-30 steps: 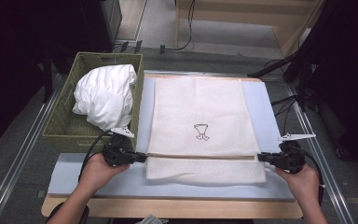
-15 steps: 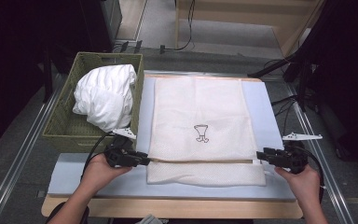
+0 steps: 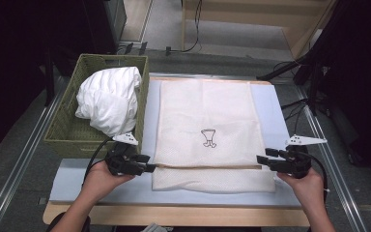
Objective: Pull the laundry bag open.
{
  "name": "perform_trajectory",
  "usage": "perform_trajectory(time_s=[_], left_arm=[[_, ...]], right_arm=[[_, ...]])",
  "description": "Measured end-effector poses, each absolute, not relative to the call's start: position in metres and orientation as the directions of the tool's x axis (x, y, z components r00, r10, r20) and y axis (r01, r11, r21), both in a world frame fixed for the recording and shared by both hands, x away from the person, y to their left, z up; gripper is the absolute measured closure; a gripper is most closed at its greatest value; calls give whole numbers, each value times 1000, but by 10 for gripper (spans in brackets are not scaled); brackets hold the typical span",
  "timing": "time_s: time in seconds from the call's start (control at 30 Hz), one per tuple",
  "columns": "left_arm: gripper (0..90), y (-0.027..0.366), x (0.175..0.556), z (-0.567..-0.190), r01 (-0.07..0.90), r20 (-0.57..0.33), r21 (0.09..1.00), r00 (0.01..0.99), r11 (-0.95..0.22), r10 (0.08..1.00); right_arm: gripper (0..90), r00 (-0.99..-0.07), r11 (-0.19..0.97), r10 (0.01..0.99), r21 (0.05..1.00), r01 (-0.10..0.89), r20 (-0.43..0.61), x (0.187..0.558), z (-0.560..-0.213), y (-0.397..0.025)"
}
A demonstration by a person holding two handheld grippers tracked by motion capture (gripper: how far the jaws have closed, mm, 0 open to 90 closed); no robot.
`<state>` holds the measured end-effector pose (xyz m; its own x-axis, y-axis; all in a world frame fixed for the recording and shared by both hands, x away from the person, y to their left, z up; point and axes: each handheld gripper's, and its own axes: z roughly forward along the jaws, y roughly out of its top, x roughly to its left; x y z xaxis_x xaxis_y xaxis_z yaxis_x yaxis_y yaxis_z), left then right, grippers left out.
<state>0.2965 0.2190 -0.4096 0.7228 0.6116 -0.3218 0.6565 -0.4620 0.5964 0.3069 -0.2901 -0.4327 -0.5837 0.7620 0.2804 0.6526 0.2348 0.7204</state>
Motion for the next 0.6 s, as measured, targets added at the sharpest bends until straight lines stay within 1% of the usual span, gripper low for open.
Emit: perform_trajectory(time_s=[0.13,0.27,0.37,0.53,0.6], left_arm=[[471,222,292,-410,663,-320,600,713,-449,624],[449,223,289,-409,671,-329,610,699,-422,636],[432,223,285,-407,670,-333,621,695,-407,637],[426,226,280,-409,679,-328,615,682,-401,653],[423,227,280,-409,679,-325,617,680,-397,658]], right_arm=[[415,-620,264,737,732,628,267,310,-430,-277],[436,-660,298,700,728,618,274,314,-429,-265],[419,-684,310,677,737,600,272,316,-427,-254],[407,-700,329,669,746,579,248,318,-424,-239],[386,-713,346,658,744,572,242,319,-424,-232]])
